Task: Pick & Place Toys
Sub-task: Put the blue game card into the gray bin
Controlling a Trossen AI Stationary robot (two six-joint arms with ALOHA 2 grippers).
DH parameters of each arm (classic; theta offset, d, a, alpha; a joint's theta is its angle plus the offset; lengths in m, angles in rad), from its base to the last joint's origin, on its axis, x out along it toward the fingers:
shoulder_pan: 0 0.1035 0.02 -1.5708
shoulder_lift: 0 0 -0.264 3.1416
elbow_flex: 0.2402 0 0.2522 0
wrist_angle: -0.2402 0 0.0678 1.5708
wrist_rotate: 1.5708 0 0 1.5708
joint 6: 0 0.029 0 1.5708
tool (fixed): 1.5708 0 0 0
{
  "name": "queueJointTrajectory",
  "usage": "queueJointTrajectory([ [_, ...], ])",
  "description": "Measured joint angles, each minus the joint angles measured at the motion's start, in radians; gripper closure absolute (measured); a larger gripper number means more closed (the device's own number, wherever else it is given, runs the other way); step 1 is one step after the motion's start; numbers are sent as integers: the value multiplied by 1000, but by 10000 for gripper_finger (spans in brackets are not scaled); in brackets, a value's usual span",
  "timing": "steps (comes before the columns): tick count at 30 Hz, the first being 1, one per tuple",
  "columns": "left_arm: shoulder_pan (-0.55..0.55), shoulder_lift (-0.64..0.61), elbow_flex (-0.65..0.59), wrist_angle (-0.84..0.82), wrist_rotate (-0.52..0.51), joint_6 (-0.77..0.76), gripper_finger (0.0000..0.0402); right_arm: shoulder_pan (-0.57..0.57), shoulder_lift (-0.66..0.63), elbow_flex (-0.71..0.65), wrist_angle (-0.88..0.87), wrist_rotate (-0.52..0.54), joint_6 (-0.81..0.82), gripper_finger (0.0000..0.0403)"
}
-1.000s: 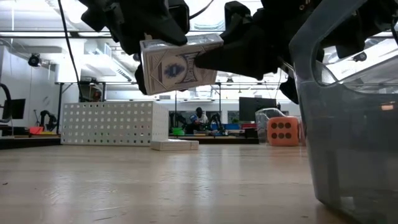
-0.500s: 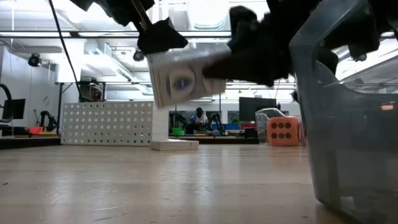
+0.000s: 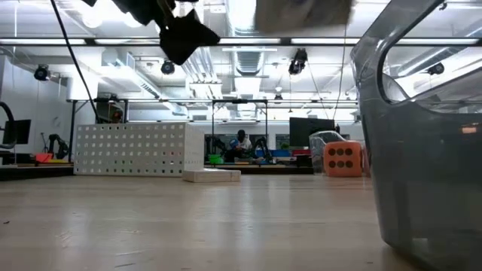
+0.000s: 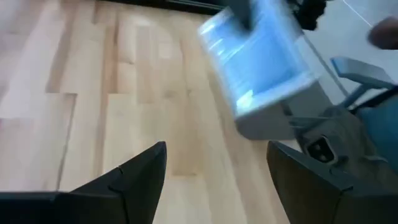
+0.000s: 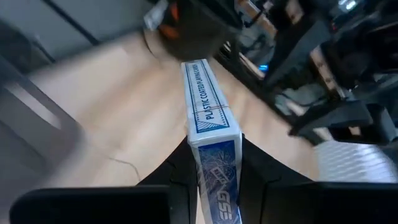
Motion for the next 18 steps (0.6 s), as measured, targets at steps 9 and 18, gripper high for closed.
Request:
queueJointTrajectory([
  [9,1,1,-74,85,-49,-3,125,44,-200,44,-232,-241,558,340],
  [18,1,1,-123,186,-96,14,125,58,-185,46,-350,-346,945,340],
])
